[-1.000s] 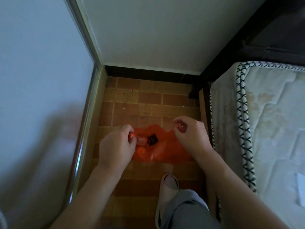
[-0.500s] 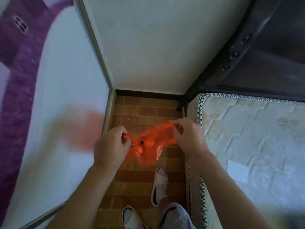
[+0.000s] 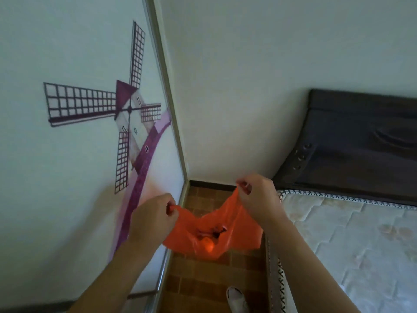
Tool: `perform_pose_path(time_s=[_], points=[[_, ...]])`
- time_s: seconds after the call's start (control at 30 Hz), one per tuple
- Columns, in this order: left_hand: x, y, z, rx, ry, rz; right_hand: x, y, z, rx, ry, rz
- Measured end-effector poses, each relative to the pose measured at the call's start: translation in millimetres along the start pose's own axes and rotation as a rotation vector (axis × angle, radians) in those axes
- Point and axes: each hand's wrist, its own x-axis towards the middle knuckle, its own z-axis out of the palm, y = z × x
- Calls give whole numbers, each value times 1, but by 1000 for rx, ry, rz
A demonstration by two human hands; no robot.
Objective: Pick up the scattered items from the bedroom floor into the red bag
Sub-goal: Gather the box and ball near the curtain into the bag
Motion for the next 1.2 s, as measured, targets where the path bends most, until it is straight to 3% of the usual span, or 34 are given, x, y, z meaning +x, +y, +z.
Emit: perform_pose_path(time_s=[0.33, 0.73, 1.03, 1.2], points=[[22, 23, -92, 1, 158, -149, 67, -59, -56, 30, -144, -242], [-33, 12, -131, 143, 125, -398, 90, -133, -22, 81, -439, -563], [-132, 5, -164, -4, 474, -731, 46, -210, -7, 141, -548, -753], [-203, -1, -171, -92, 593, -807, -6, -244, 6, 199, -578, -843]])
